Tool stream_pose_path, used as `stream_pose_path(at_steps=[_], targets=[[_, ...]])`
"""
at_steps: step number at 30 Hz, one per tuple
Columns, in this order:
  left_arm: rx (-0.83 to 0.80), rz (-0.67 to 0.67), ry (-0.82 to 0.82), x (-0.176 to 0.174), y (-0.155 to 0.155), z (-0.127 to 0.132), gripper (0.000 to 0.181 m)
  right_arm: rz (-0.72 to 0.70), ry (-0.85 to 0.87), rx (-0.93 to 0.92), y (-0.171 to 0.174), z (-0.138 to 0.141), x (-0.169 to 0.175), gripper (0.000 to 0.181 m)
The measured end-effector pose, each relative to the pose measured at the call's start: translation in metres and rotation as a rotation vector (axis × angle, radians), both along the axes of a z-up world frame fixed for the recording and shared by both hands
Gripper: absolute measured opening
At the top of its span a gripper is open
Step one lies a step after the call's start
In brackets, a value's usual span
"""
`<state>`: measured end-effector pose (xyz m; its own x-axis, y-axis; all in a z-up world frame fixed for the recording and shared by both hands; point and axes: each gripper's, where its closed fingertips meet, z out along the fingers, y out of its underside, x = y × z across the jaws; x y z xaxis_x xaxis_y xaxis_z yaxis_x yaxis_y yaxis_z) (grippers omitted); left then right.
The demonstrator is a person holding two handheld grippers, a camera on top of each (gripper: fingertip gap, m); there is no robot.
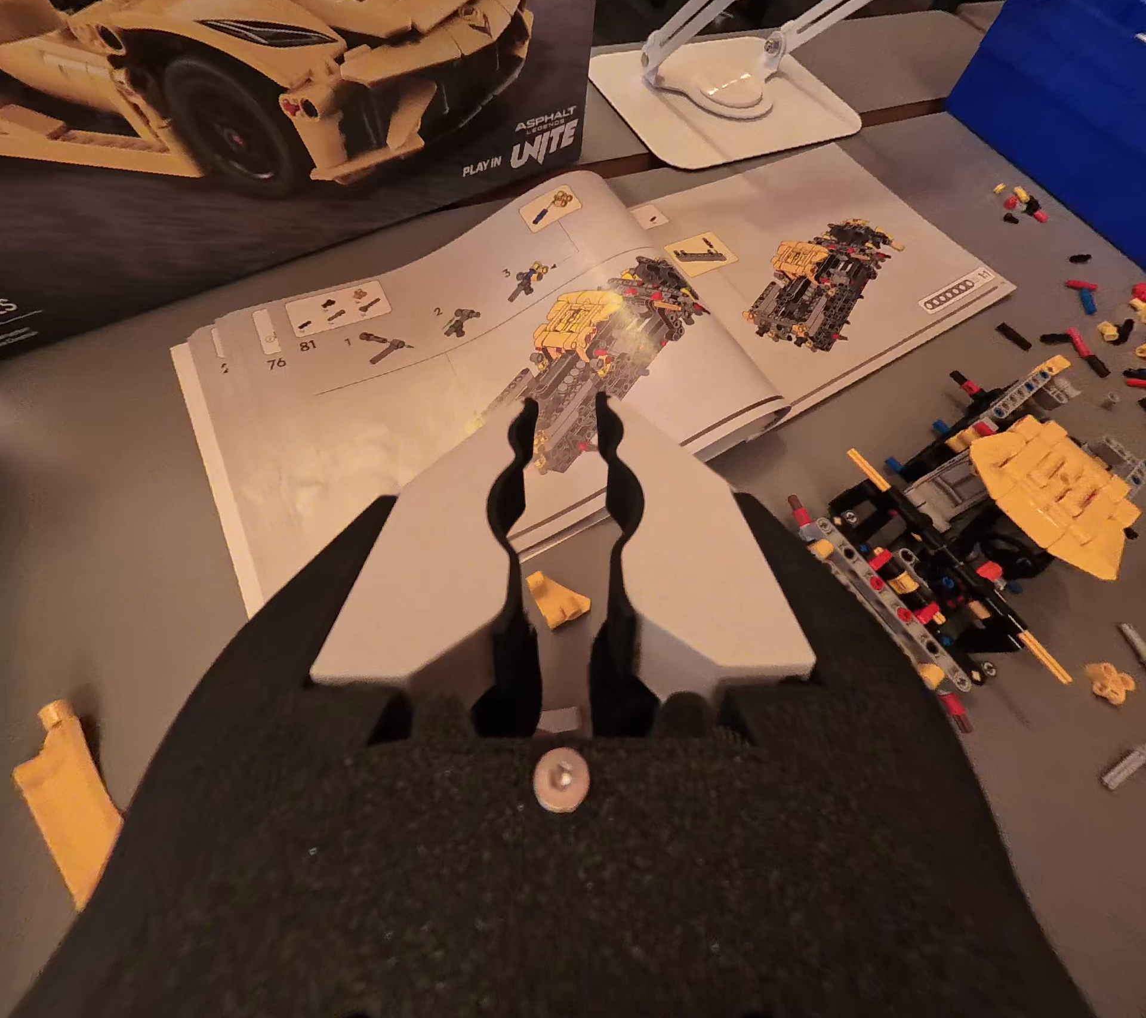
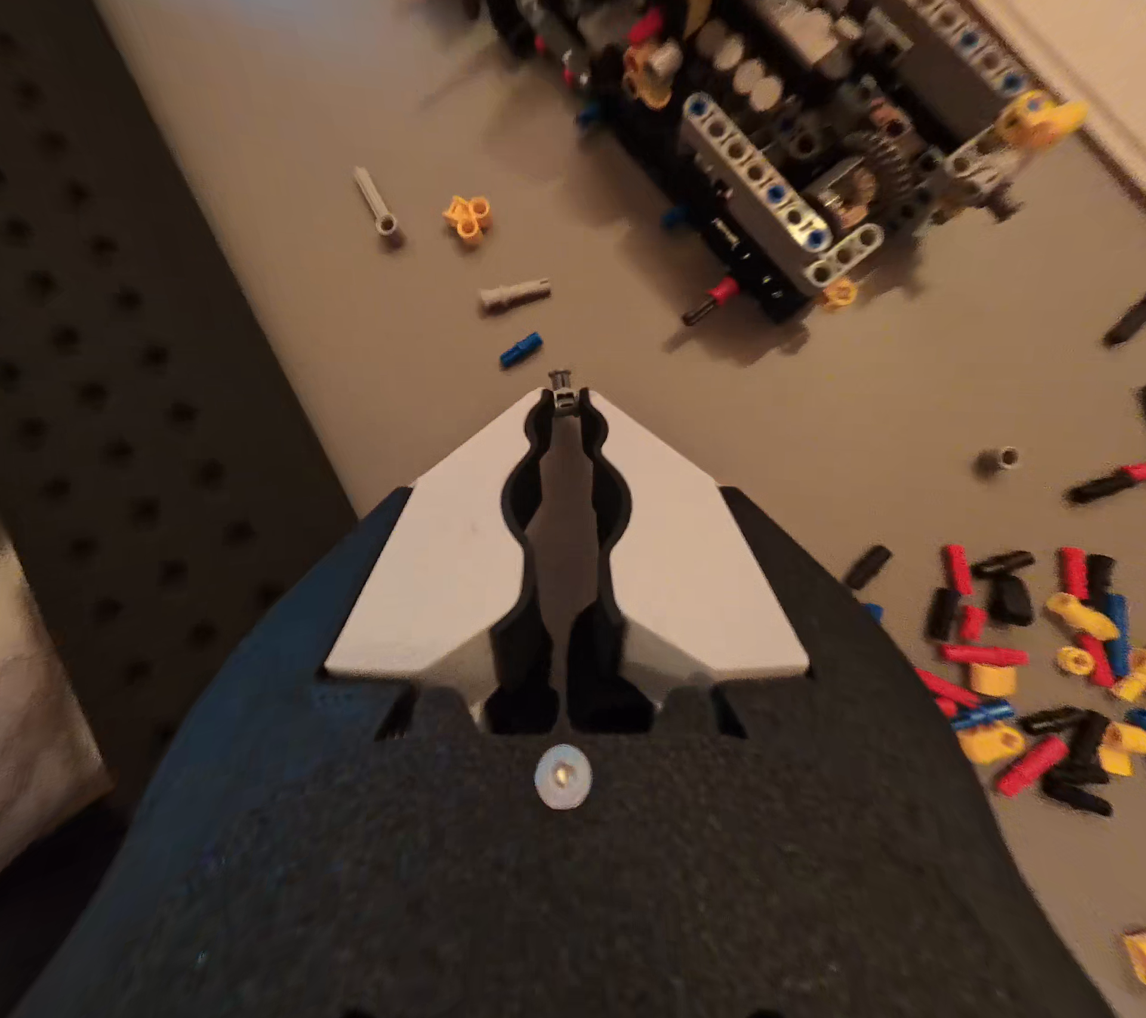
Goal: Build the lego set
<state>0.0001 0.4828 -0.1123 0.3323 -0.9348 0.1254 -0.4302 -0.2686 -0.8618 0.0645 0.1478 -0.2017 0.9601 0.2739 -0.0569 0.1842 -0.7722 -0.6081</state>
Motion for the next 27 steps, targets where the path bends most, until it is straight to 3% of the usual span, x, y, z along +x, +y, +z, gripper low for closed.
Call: stream_pose_path(at_steps=[8, 13, 17, 22, 27], targets=[[0.04, 0.053, 0.063, -0.004, 0.018, -0.017, 0.019, -0.031, -0.02, -0.023, 0.0, -0.012, -0.001, 0.008], [0.211, 0.167, 0.233, -0.026, 0.05, -0.04, 0.019, -0.078, 0.053, 0.017, 0.004, -0.001, 0.0, 0.015], [0.121, 0.154, 0.19, -0.025, 0.049, -0.045, 0.019, -0.136, 0.063, 0.088, 0.016, 0.016, -0.003, 0.016], [0.111, 0.113, 0.14, -0.02, 0.043, -0.039, 0.019, -0.139, 0.145, 0.135, 0.03, 0.024, -0.034, 0.017], [0.147, 0.088, 0.128, -0.018, 0.041, -0.039, 0.019, -0.075, 0.159, 0.084, 0.028, 0.011, -0.067, 0.02]])
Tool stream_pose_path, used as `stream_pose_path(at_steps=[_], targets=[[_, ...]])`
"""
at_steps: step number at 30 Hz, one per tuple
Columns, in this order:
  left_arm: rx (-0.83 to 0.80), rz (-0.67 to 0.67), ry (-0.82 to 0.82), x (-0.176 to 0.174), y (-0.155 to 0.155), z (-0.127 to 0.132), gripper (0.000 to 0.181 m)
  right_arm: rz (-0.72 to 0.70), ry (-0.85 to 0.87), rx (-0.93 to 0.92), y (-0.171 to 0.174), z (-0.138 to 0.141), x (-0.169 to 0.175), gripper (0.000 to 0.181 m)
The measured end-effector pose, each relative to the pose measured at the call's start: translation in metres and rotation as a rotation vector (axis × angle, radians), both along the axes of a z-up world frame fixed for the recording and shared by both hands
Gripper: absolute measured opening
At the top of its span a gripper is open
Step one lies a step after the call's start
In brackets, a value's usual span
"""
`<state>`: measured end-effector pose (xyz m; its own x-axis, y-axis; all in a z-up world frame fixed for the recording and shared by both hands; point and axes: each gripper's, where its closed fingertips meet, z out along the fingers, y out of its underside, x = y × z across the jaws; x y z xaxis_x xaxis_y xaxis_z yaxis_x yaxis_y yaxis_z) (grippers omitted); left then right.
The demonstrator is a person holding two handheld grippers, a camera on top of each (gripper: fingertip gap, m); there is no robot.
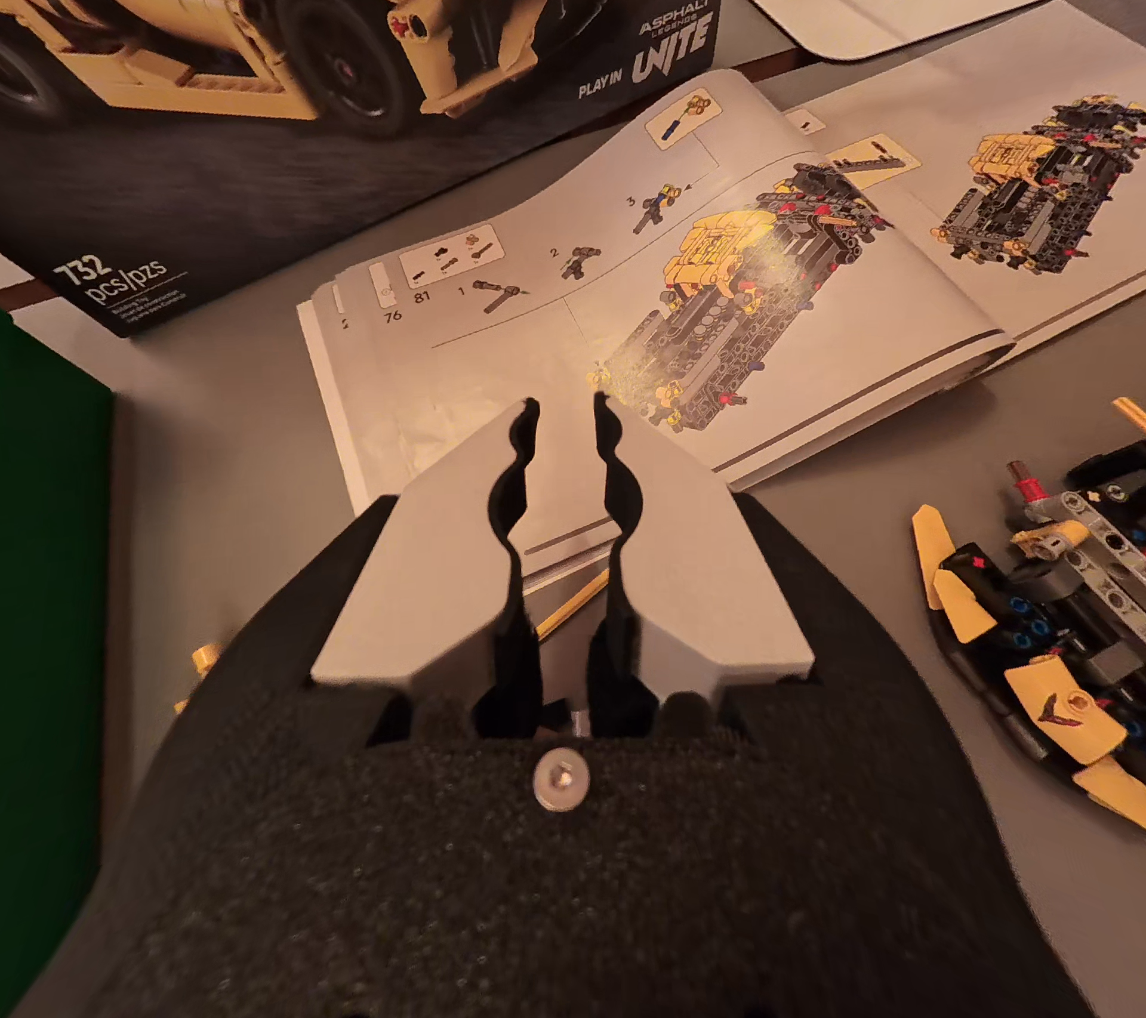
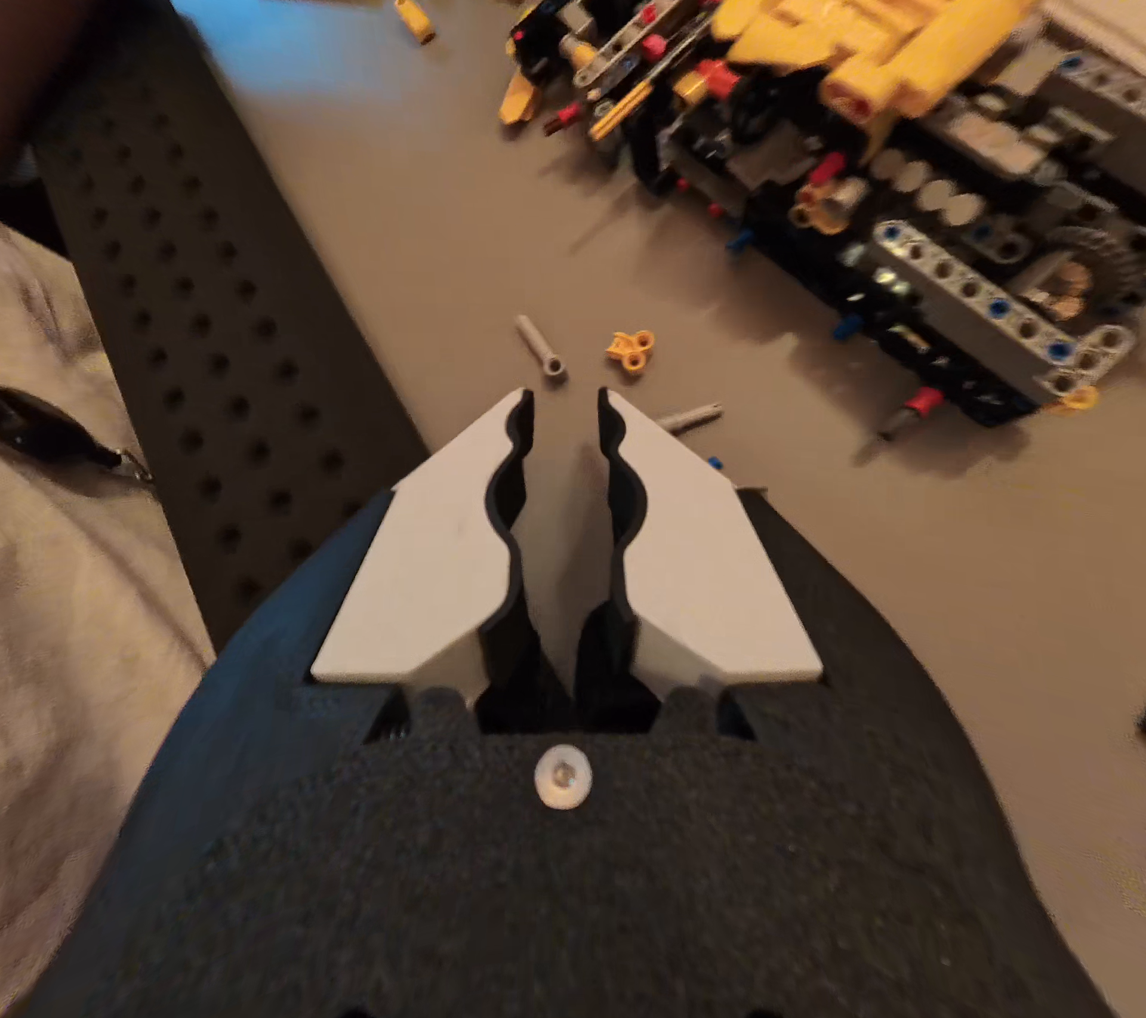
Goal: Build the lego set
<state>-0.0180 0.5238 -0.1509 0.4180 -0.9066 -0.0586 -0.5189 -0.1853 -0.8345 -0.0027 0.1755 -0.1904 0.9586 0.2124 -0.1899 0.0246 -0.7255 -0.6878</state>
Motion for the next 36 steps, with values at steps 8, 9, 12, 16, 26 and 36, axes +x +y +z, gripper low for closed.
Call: stream_pose_path(at_steps=[8, 9, 12, 16, 26, 36], targets=[[0.057, -0.031, -0.001, 0.004, -0.003, 0.002, 0.018, 0.089, -0.131, -0.012, 0.012, -0.013, -0.018, 0.023], [0.059, -0.029, -0.01, 0.004, -0.003, 0.004, 0.018, 0.087, -0.155, 0.004, 0.014, -0.011, -0.015, 0.022], [0.038, -0.049, -0.043, 0.007, -0.009, 0.007, 0.018, 0.116, -0.192, -0.015, 0.017, -0.018, -0.012, 0.022], [0.062, -0.071, -0.036, 0.01, -0.015, 0.008, 0.018, 0.16, -0.22, -0.011, 0.021, -0.023, -0.015, 0.009], [-0.666, -0.784, -0.216, -0.009, -0.23, 0.057, 0.03, 0.215, -0.926, 0.673, 0.049, 0.067, -0.015, 0.007], [-0.819, -0.871, -0.301, -0.02, -0.29, 0.052, 0.0, 0.225, -0.831, 0.854, 0.065, 0.086, -0.037, 0.007]])
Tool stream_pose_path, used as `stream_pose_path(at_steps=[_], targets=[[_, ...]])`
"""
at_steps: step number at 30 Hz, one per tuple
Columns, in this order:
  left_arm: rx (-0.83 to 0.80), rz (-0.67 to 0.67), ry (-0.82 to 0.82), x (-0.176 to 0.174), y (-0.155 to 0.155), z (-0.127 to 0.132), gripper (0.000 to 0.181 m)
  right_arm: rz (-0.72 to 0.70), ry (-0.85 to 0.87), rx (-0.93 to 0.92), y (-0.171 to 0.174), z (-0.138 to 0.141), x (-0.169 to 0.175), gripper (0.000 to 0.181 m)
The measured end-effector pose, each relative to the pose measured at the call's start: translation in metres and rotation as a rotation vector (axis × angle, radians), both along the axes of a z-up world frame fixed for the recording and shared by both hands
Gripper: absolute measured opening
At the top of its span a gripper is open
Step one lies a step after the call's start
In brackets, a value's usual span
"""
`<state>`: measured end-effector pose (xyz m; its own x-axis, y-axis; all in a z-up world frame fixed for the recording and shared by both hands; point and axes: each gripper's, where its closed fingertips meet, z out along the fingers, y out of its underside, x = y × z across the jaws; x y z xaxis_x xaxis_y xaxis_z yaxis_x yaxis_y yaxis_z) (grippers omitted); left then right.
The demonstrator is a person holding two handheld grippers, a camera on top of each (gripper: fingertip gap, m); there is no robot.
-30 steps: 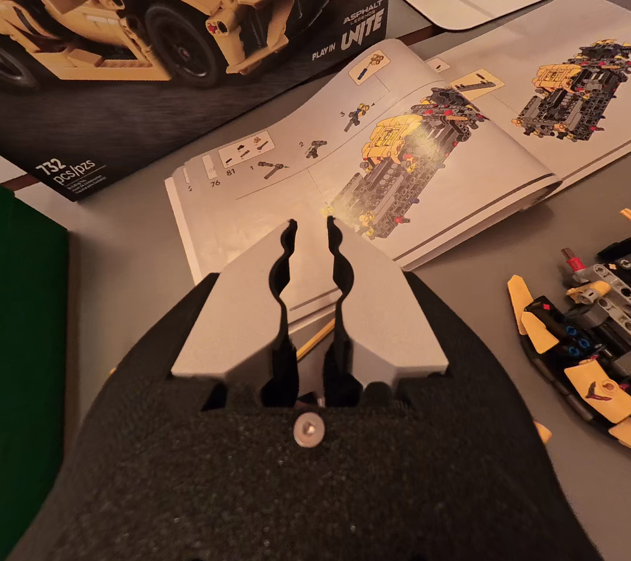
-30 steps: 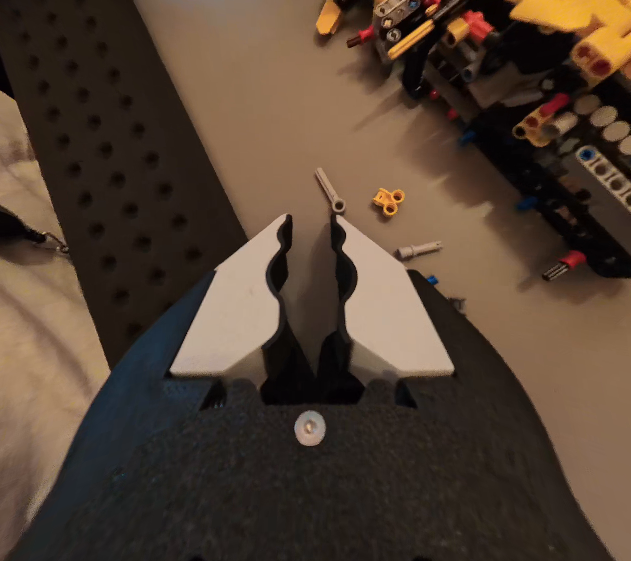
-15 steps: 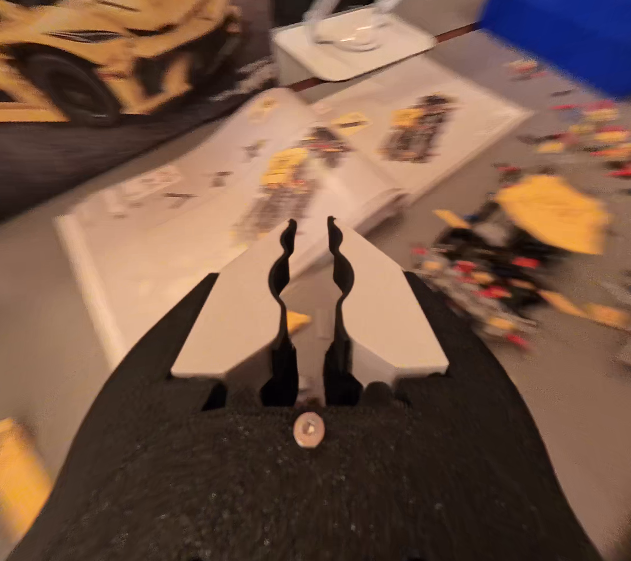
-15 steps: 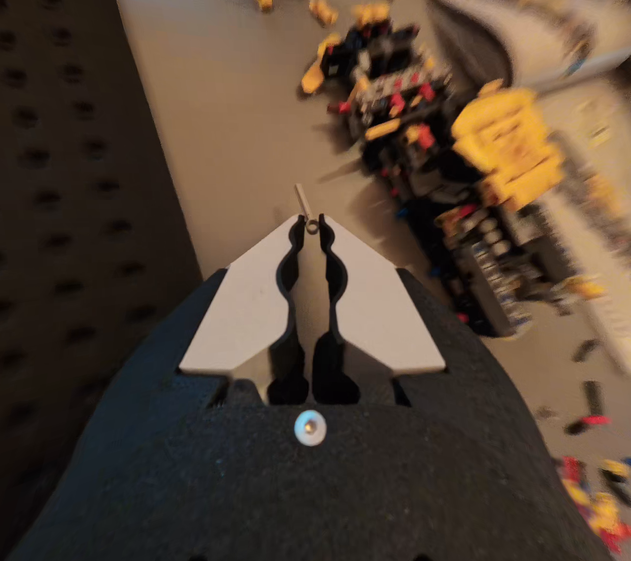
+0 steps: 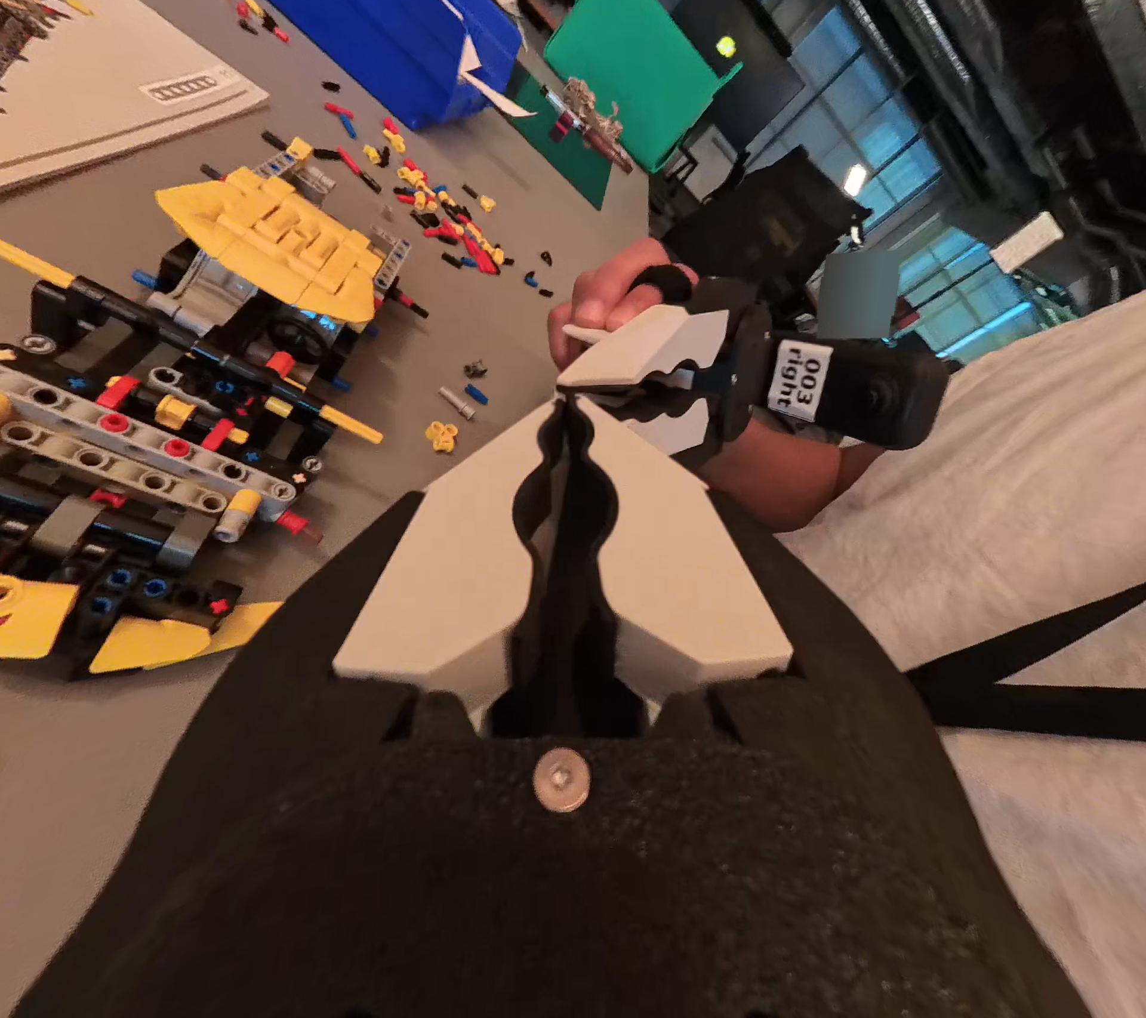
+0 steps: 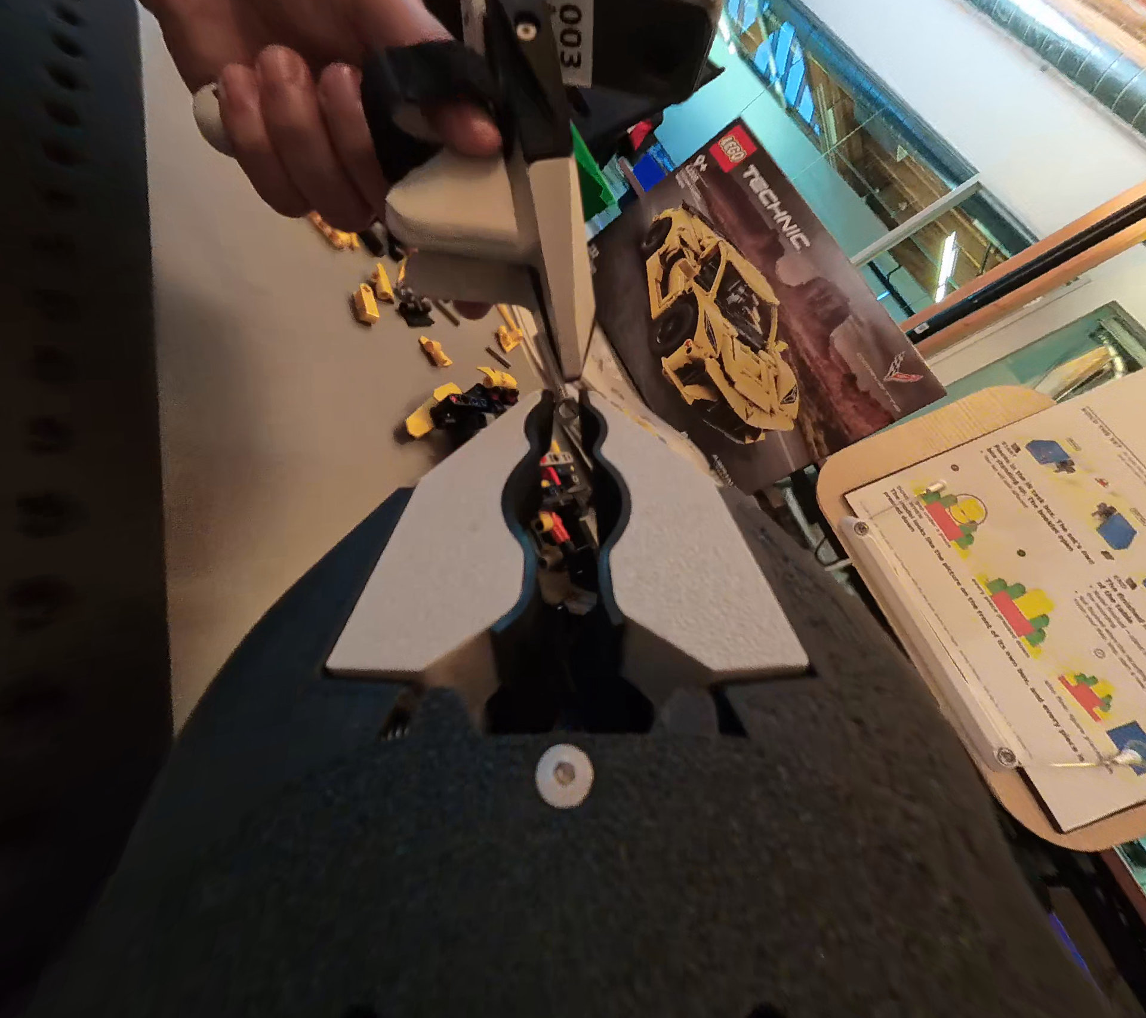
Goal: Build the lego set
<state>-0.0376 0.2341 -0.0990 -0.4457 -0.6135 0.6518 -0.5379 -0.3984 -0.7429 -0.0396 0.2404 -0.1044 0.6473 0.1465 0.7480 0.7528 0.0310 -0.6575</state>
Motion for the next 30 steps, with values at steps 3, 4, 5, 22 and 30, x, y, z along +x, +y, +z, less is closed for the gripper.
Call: stream_pose_path(at_steps=[3, 4, 5, 22, 30], targets=[[0.053, 0.018, -0.012, -0.002, 0.0, -0.003, 0.0, -0.003, 0.011, -0.009, 0.001, -0.003, 0.0, 0.007], [0.073, 0.021, -0.01, -0.002, 0.0, -0.004, 0.003, -0.008, 0.005, -0.011, 0.001, -0.004, 0.0, 0.007], [0.083, 0.021, -0.009, -0.003, 0.0, -0.004, 0.01, -0.016, -0.005, -0.014, 0.002, -0.006, 0.001, 0.007], [0.091, 0.073, -0.076, 0.0, 0.0, 0.0, 0.008, -0.048, 0.026, 0.052, 0.001, 0.005, 0.004, 0.007], [0.129, 0.051, -0.087, -0.001, -0.003, -0.003, 0.004, -0.063, -0.025, 0.072, 0.002, 0.005, 0.005, 0.007]])
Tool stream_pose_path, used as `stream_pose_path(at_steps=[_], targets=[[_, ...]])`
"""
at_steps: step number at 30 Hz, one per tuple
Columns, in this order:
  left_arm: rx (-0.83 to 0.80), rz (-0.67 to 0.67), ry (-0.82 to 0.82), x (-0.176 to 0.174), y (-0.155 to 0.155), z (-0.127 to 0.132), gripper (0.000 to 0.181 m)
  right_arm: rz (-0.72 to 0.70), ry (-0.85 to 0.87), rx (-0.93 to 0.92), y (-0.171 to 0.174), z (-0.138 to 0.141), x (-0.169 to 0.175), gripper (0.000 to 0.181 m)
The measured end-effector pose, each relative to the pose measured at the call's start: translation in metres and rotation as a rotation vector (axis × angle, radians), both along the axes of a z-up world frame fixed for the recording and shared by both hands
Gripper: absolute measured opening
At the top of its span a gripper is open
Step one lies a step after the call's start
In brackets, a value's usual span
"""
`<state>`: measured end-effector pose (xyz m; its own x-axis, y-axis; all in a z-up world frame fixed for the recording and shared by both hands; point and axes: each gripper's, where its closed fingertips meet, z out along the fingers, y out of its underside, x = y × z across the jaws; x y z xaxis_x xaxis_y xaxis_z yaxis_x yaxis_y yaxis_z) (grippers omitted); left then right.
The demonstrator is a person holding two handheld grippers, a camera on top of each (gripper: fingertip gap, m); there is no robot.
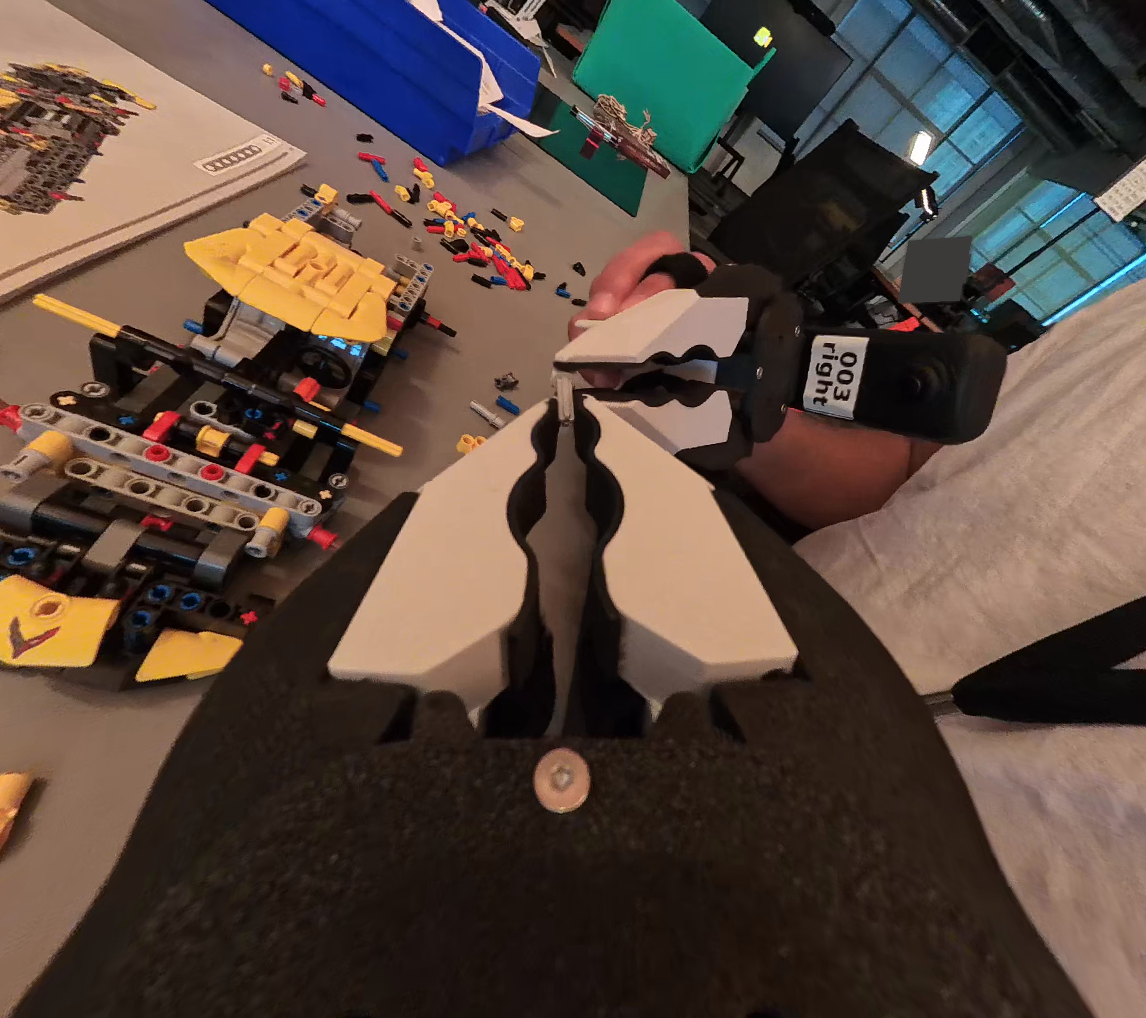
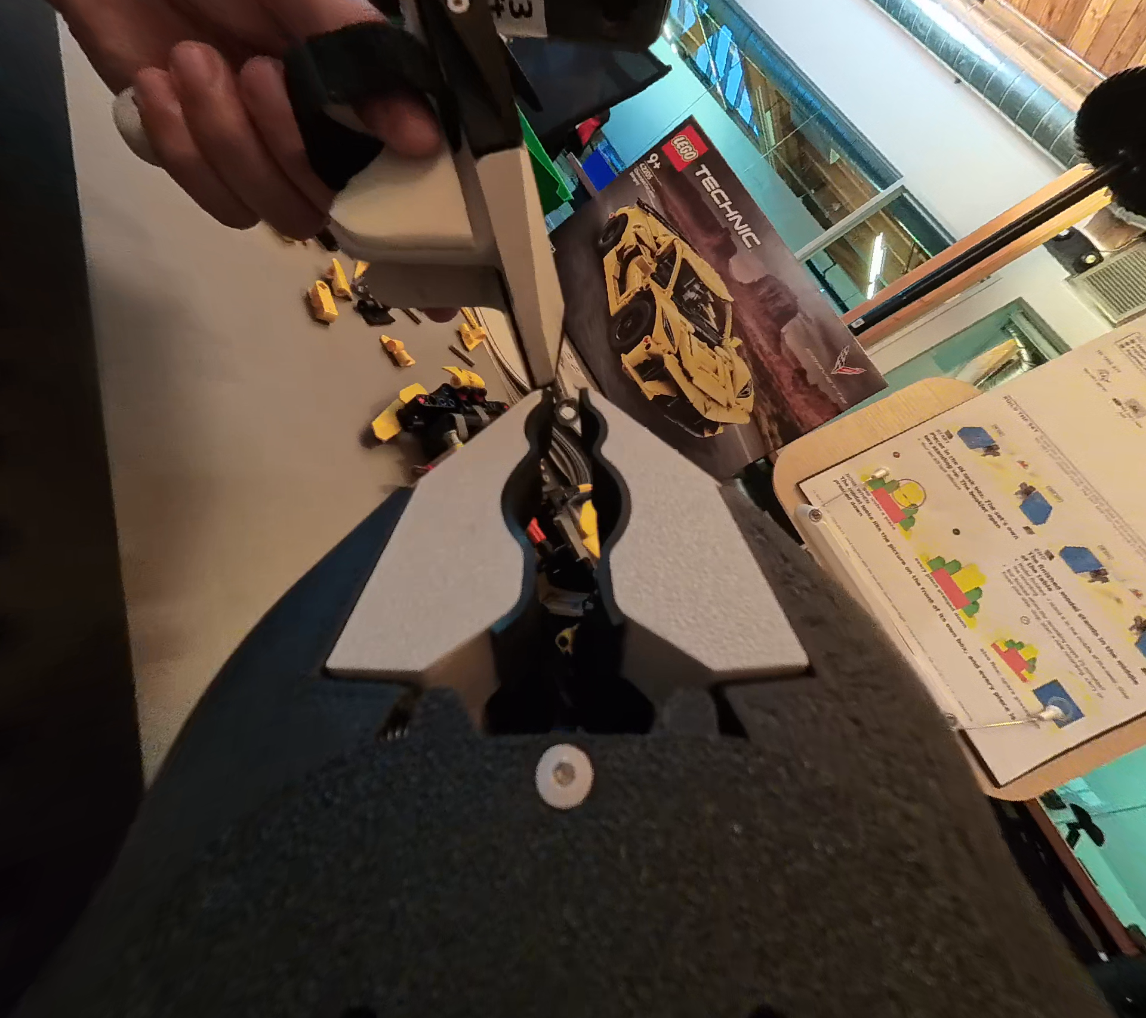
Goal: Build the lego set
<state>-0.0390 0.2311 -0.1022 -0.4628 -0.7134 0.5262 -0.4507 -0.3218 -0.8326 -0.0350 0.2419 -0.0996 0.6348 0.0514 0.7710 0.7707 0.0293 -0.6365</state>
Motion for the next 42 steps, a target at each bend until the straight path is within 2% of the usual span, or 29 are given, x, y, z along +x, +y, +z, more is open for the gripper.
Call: stream_pose_path(at_steps=[2, 4, 5, 7, 10, 12, 13, 14, 17, 19, 21, 23, 26, 36, 42], targets=[[0.039, 0.004, -0.026, 0.0, -0.001, 0.0, 0.004, 0.006, 0.029, -0.003, -0.001, 0.0, 0.001, 0.007], [0.134, 0.013, -0.079, 0.0, -0.001, 0.0, 0.004, 0.006, 0.215, -0.042, -0.003, 0.0, 0.003, 0.01], [0.213, 0.032, -0.11, 0.0, 0.002, -0.001, 0.004, 0.042, 0.363, -0.107, -0.005, -0.001, 0.002, 0.02], [0.384, 0.046, -0.182, -0.001, 0.003, -0.003, 0.004, 0.171, 0.784, -0.242, -0.005, 0.005, 0.0, 0.034], [0.658, 0.082, -0.316, -0.002, 0.004, 0.0, 0.004, 0.347, 1.381, -0.444, 0.0, 0.013, 0.0, 0.029], [0.826, 0.119, -0.383, -0.001, 0.006, 0.002, 0.004, 0.514, 1.669, -0.566, -0.003, 0.02, -0.005, 0.023], [0.882, 0.135, -0.406, -0.001, 0.007, 0.004, 0.004, 0.592, 1.771, -0.571, -0.005, 0.027, -0.002, 0.02], [0.918, 0.141, -0.422, -0.001, 0.006, 0.005, 0.004, 0.615, 1.816, -0.571, -0.006, 0.028, 0.0, 0.014], [0.945, 0.13, -0.448, -0.002, -0.001, 0.007, 0.004, 0.563, 1.787, -0.591, -0.006, 0.016, 0.002, 0.018], [0.957, 0.14, -0.459, -0.001, -0.002, 0.008, 0.004, 0.612, 1.84, -0.541, -0.008, 0.025, 0.008, 0.019], [0.95, 0.139, -0.46, -0.001, -0.003, 0.009, 0.004, 0.597, 1.832, -0.564, -0.01, 0.018, 0.009, 0.019], [0.925, 0.143, -0.475, -0.002, -0.004, 0.013, 0.004, 0.641, 1.877, -0.594, -0.012, 0.018, 0.005, 0.018], [0.895, 0.137, -0.483, -0.001, -0.008, 0.017, 0.004, 0.708, 1.93, -0.624, -0.013, 0.018, -0.001, 0.007], [0.91, 0.169, -0.523, 0.002, -0.017, 0.022, 0.004, 0.817, 2.087, -0.67, -0.017, 0.018, -0.003, 0.006], [0.897, 0.135, -0.511, 0.003, -0.018, 0.021, 0.004, 0.801, 2.042, -0.664, -0.018, 0.018, -0.003, 0.006]])
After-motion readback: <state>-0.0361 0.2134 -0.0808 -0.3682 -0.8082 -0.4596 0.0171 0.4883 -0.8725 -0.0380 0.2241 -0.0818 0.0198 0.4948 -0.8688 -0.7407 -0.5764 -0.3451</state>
